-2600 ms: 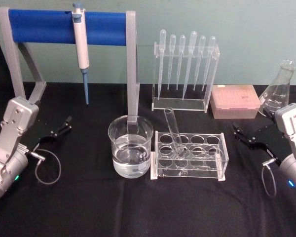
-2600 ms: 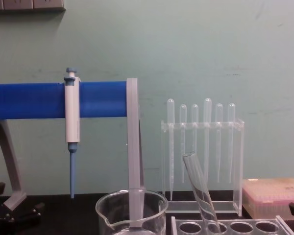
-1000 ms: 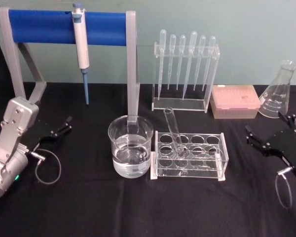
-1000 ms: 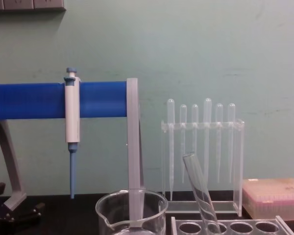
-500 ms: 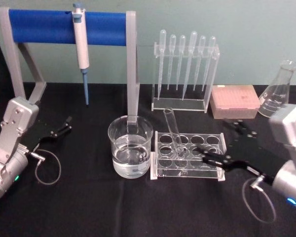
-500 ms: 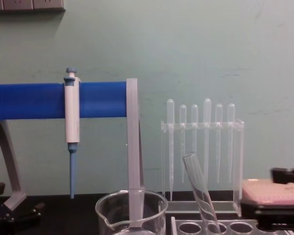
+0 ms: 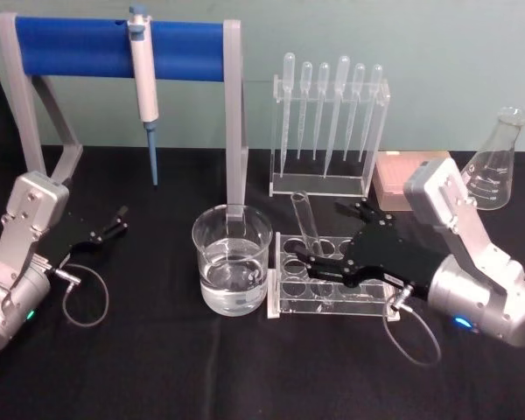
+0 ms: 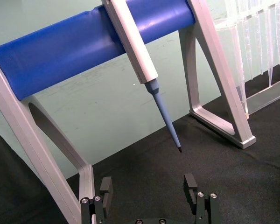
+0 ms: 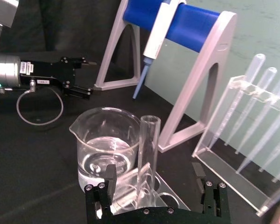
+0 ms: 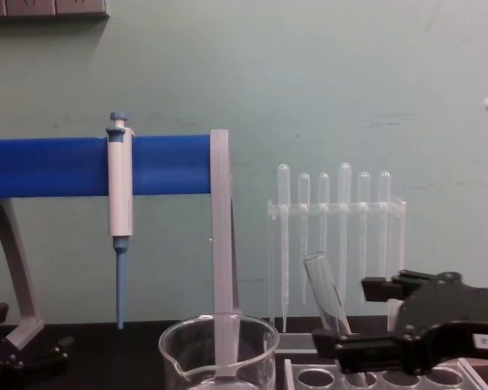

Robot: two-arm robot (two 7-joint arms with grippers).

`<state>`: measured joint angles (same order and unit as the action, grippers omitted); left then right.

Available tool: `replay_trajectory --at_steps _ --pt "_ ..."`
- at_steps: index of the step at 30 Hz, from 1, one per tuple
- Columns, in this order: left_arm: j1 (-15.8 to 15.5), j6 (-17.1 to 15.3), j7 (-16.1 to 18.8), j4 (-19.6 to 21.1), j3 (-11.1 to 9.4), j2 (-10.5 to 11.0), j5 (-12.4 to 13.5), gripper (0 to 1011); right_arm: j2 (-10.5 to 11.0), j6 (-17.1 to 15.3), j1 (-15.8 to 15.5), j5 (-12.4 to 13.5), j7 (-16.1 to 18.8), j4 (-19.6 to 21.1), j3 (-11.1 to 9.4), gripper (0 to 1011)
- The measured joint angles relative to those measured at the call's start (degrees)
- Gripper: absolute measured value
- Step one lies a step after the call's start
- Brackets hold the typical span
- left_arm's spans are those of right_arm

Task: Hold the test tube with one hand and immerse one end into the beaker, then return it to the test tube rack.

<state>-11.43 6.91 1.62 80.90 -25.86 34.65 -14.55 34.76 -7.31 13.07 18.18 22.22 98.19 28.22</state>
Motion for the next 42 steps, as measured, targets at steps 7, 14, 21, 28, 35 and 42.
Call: replay_trajectory --at_steps 7,14,21,28,35,42 --pt "0.0 0.0 0.0 0.0 0.0 0.0 0.0 1000 -2.4 -2.4 2.9 0.3 2.9 -2.4 0.4 1004" --pt "0.0 0.0 0.0 0.0 0.0 0.0 0.0 1000 -3.9 -5.0 4.9 0.3 4.7 -3.5 0.4 870" --pt "0.0 0.0 0.0 0.0 0.0 0.0 0.0 1000 -4.6 -6.0 6.0 0.3 5.8 -4.4 0.6 671" --pt "0.0 0.0 0.0 0.0 0.0 0.0 0.0 1000 -5.3 -6.2 6.1 0.6 6.1 -5.3 0.6 449" --pt "0.0 0.0 0.0 0.0 0.0 0.0 0.0 1000 -5.5 -5.7 5.7 1.3 6.2 -5.4 0.1 235" --pt "0.0 0.0 0.0 0.0 0.0 0.0 0.0 1000 -5.2 -3.3 2.4 4.5 4.7 -1.9 -3.3 226"
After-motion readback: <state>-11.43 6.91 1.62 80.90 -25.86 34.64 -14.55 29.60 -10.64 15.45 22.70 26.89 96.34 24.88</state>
